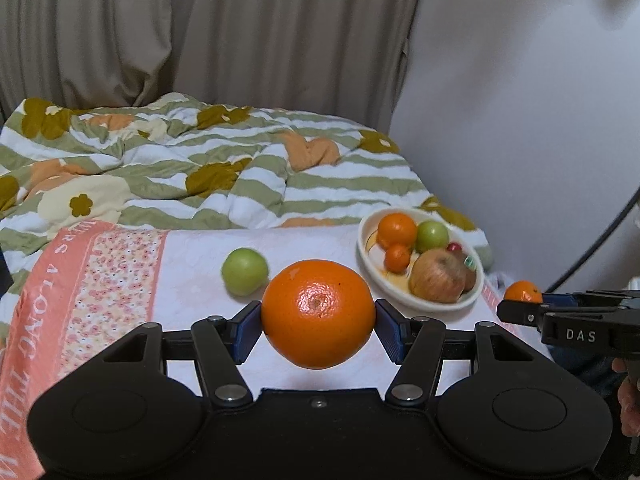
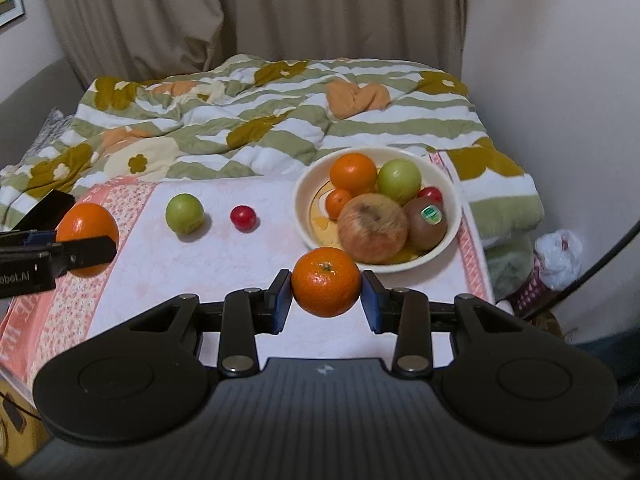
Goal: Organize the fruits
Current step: 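Carry the orange and mandarin into the cream bowl and open both tools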
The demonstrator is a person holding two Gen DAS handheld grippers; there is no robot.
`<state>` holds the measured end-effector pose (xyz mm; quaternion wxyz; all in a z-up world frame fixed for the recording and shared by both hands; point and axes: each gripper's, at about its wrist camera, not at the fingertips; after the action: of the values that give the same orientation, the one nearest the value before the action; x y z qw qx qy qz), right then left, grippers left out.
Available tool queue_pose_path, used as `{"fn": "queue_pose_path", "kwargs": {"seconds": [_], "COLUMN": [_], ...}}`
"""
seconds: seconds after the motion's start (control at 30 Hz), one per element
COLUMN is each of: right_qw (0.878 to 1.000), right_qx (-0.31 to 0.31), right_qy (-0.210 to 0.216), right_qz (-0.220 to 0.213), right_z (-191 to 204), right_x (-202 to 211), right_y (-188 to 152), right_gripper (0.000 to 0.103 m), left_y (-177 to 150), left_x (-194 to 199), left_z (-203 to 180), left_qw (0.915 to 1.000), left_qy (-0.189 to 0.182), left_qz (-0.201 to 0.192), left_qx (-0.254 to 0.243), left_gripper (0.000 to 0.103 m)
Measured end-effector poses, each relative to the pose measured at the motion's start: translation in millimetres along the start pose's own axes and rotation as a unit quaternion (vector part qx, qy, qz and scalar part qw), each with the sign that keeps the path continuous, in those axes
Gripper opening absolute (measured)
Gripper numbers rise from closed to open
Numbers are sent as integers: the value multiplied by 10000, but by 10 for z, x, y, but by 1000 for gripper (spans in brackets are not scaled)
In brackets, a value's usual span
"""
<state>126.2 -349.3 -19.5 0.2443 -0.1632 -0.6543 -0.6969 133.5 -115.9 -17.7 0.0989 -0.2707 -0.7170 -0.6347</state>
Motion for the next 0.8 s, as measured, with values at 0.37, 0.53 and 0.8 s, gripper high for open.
{"fn": "queue_pose_path", "kwargs": {"seconds": [0.37, 0.53, 0.8], "right_qw": [9987, 9986, 9992], "right_qx": [331, 292, 119], "right_qy": [340, 379, 262], "right_qz": [-161, -234, -279], "right_z": [-754, -985, -1206], "right_x": [-109, -209, -485], "right_y": [274, 394, 520], "right_gripper": [52, 52, 52], "left_y": [89, 159, 220], "left_x": [-281, -480, -981], "left_z": [-636, -830, -980], "left_qw": [9990, 9991, 9998], "left_qy": [290, 281, 197], "left_qz": [-185, -173, -42], "left_qx": [273, 257, 73], "left_gripper": [64, 64, 64]}}
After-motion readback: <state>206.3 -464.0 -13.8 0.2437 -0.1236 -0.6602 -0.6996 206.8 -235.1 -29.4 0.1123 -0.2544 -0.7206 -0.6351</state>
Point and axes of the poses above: each gripper's, at about its wrist camera, not at the fingertips, and x roughly against the way its jaws point, z to its left, y to its top, and after that the axes turned 12 degrees about -z, right-handed
